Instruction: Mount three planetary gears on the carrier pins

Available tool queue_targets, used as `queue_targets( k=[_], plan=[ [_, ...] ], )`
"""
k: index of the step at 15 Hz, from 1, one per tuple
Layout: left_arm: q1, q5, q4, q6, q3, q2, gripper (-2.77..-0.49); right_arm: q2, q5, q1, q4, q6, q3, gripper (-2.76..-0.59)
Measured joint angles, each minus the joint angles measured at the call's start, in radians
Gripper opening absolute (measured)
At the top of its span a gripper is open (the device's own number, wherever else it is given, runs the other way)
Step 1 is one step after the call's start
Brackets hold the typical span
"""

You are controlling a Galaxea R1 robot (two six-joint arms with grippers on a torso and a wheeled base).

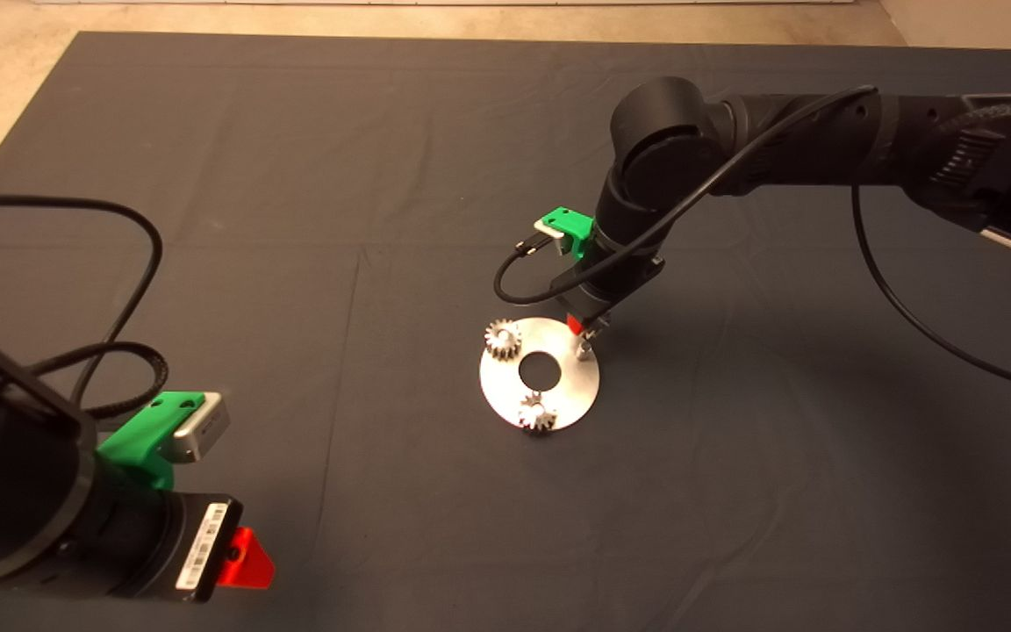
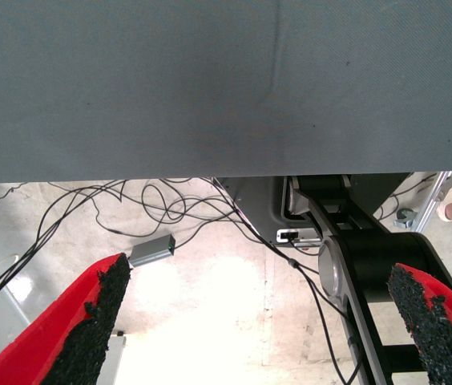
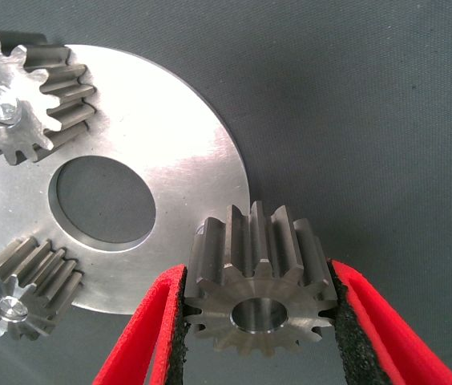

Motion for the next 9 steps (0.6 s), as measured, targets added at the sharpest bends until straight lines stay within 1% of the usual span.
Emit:
queue_targets(
  k=[4,9],
  plan=[
    [0.000,0.000,0.000,0.000,0.000,0.000,-0.93,0.002,0.000,0.000,0.001,0.000,-0.005,-2.28],
    [0.000,0.000,0.000,0.000,0.000,0.000,-0.93,0.002,0.000,0.000,0.013,0.000,-0.007,-2.28]
  ],
)
